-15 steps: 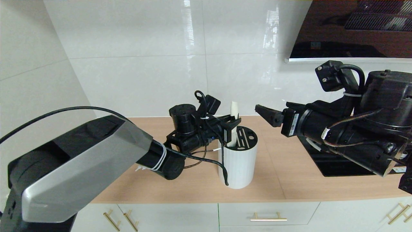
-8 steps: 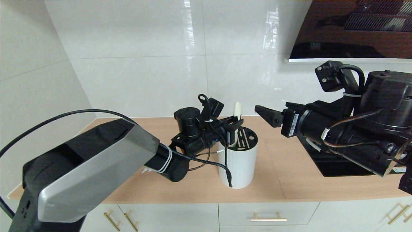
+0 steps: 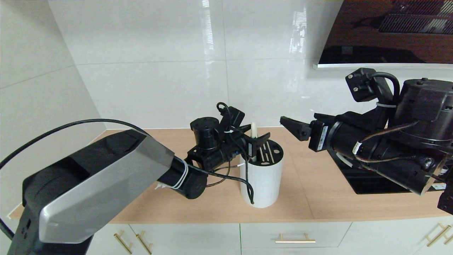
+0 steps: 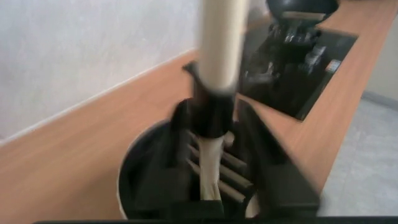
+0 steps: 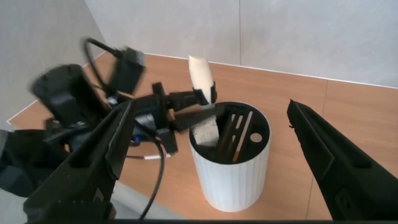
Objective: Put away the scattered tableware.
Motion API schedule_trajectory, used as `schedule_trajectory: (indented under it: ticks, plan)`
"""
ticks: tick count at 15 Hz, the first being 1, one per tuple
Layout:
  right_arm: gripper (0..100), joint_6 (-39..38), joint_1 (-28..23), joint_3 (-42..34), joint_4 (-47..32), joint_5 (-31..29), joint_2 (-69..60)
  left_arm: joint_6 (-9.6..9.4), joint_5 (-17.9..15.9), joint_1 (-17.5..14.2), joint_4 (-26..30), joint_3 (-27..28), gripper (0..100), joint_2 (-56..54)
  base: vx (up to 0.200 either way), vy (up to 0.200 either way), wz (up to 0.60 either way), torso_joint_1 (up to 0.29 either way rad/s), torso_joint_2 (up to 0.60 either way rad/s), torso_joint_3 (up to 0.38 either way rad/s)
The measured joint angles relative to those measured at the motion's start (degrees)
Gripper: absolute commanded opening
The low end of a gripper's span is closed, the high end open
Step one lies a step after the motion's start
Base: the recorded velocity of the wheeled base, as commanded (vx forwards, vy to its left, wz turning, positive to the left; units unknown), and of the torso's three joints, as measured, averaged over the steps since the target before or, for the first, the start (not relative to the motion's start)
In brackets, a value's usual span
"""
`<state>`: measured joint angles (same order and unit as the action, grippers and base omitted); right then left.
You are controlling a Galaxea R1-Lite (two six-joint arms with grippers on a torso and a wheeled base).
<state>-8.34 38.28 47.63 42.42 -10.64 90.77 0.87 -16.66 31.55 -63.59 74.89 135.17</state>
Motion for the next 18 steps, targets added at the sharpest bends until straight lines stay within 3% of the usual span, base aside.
schedule_trajectory:
  ticks: [13, 16, 18]
  plan:
    - [100, -0.1, 0.0, 0.0, 0.0, -0.1, 0.0, 0.24, 2.9, 0.0, -3.7, -2.5, 100, -7.7, 0.0, 0.0, 0.0, 0.0, 0.0, 0.0]
    - [100, 0.1, -0.3, -1.9, 0.0, -0.9, -0.8, 0.39, 4.3, -0.5, -6.0, -7.0, 100, -14.7, 0.0, 0.0, 0.0, 0.0, 0.0, 0.0]
    - [100, 0.1, -0.8, -4.7, 0.0, -1.3, -3.3, 0.52, 5.0, -2.4, -7.7, -13.3, 100, -21.4, 0.0, 0.0, 0.0, 0.0, 0.0, 0.0]
